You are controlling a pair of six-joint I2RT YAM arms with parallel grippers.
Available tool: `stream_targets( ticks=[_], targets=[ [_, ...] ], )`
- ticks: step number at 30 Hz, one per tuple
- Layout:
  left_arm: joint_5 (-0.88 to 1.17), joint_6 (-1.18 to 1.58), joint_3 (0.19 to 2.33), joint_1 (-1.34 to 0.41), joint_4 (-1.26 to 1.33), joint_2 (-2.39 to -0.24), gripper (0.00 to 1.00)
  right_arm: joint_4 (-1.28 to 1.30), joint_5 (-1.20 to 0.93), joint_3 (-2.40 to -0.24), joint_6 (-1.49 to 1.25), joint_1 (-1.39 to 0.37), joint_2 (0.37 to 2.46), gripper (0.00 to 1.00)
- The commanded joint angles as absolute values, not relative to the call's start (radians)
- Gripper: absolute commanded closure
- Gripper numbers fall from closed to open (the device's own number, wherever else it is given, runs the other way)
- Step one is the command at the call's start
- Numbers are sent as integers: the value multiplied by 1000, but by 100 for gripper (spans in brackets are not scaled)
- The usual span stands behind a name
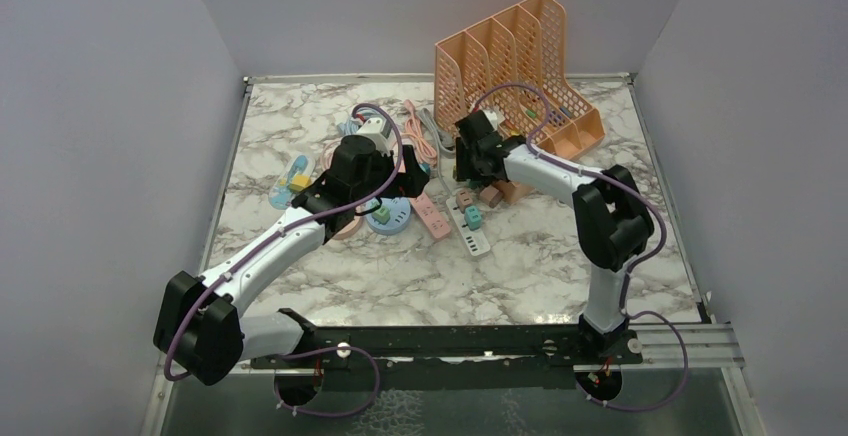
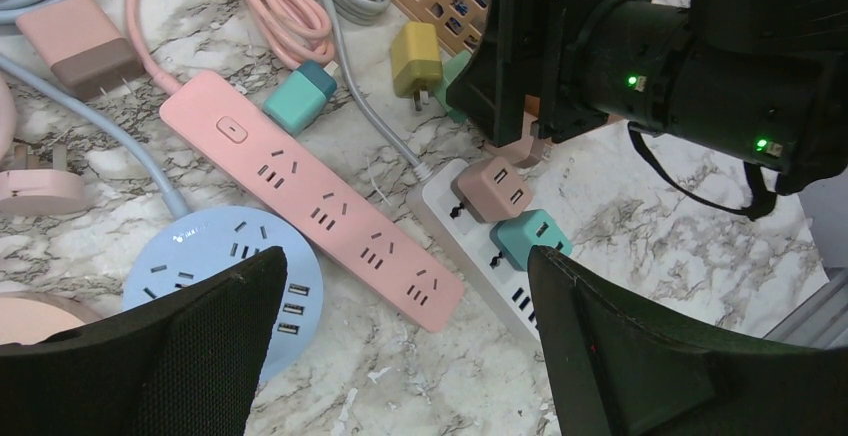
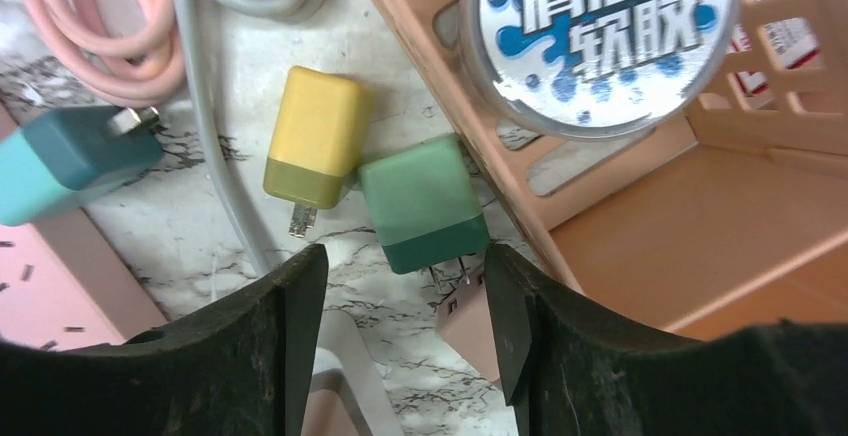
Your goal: Insert the plug
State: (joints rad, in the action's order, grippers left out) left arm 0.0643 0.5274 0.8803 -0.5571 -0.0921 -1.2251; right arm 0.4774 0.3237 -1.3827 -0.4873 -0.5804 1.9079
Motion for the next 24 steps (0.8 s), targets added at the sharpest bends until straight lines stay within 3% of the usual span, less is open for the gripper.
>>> stream_targets(
  ticks=[1,24],
  targets=[
    [85,532,882,-551,-91,-1210,7,455,335,-1376,-407,-572,1960,41],
    [88,537,908,-550,-85,-1256,7,350,313,-1433,-220,-572,2076,42]
  ],
)
